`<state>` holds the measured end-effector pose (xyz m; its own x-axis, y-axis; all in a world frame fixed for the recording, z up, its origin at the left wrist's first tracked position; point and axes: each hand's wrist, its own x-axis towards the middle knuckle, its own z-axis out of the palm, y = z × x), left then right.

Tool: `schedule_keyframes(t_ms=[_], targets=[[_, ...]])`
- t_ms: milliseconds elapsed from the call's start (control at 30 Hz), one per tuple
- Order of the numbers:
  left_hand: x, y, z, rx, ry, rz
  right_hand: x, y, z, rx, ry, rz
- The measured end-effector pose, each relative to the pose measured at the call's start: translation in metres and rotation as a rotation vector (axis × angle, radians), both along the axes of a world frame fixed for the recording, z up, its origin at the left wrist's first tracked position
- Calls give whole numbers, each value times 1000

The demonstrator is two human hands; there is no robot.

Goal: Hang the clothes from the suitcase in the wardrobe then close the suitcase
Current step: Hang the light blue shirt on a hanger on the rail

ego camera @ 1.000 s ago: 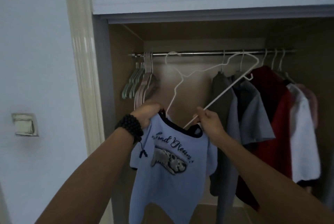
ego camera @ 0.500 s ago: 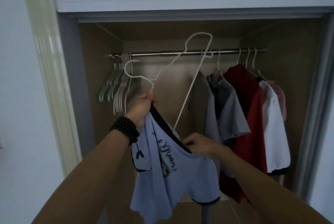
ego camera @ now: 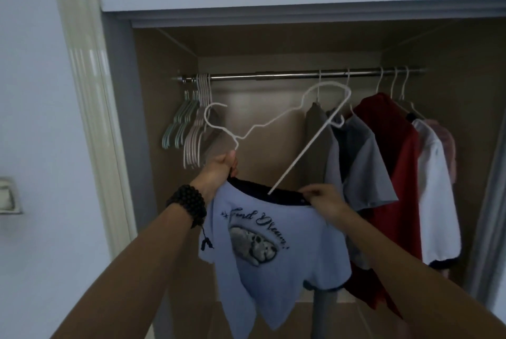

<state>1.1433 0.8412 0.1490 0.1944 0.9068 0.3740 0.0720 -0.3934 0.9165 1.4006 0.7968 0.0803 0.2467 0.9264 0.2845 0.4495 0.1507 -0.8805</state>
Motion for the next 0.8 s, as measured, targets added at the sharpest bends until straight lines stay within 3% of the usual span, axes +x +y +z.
schedule_keyframes(t_ms=[133,333,567,700,800], targets=[[-14,7,-16,25,173,0,7,-4,25,85,414,37],[-25,16,-26,88,382,96,4,-13,35,42,486,374],[-23,11,-19,42,352,139,2,-25,41,12,628,459],[-19,4,-6,-170,185,-13,-4,-22,37,45,621,327],[-12,4,6,-295,5,-23,-3,-22,35,-36,565,371]])
